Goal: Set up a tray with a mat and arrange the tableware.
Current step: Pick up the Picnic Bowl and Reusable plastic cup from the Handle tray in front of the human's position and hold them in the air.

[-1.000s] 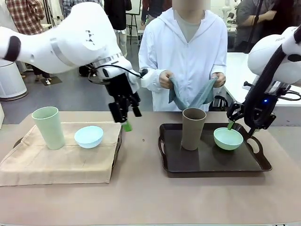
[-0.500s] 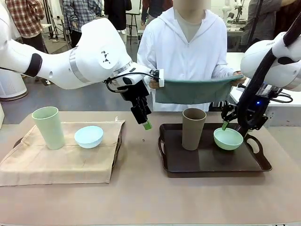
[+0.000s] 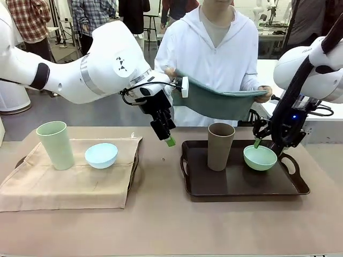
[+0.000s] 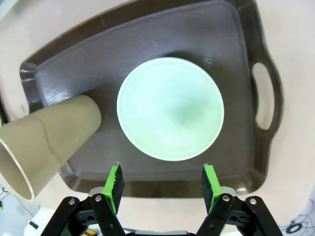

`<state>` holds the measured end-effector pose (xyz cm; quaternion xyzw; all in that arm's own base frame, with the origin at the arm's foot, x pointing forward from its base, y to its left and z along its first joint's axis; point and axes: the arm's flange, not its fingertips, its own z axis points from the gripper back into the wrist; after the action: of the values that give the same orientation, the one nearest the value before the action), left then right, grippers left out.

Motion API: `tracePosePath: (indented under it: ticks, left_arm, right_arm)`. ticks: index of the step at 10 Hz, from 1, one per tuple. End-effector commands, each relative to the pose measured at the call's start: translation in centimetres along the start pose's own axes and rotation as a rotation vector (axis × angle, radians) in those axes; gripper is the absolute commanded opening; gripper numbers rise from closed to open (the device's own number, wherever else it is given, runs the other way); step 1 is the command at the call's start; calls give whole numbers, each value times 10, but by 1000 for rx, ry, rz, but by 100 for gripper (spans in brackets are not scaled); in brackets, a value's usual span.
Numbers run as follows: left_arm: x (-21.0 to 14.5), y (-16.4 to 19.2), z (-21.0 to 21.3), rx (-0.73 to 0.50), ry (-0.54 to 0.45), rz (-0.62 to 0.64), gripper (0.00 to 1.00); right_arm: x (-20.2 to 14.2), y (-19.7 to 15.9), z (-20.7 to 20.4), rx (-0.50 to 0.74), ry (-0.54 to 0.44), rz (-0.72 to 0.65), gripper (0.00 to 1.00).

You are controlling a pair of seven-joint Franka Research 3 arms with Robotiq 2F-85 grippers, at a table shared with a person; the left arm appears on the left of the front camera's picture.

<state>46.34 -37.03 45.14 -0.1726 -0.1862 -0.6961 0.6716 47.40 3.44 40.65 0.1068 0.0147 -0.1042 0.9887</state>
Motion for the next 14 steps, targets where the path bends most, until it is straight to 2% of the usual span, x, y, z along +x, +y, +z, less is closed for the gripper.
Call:
tracePosePath:
  ticks: [1,3,6,10,12,13,14]
  left_arm:
    - [-12,12,-16,47,-157,-15,100]
    - [-17,30,-37,78,-198,-38,100]
    - [-23,49,-87,58,-314,-71,100]
    - [-26,65,-124,-26,-340,-56,100]
    - [-21,55,-118,-87,-338,-4,100]
    - [-27,64,-130,-19,-308,-38,100]
    - [-27,64,-130,-19,-308,-38,100]
  right_arm:
    - [22,-4,3,-69,-17,-33,81]
    - [27,-8,5,-96,-27,-30,81]
    - [36,-19,-10,-112,5,-58,81]
    - [49,-33,-37,-60,55,-76,81]
    - [47,-35,-40,6,37,-111,81]
    - [42,-36,-39,-79,60,-71,81]
    - [42,-36,-39,-79,60,-71,81]
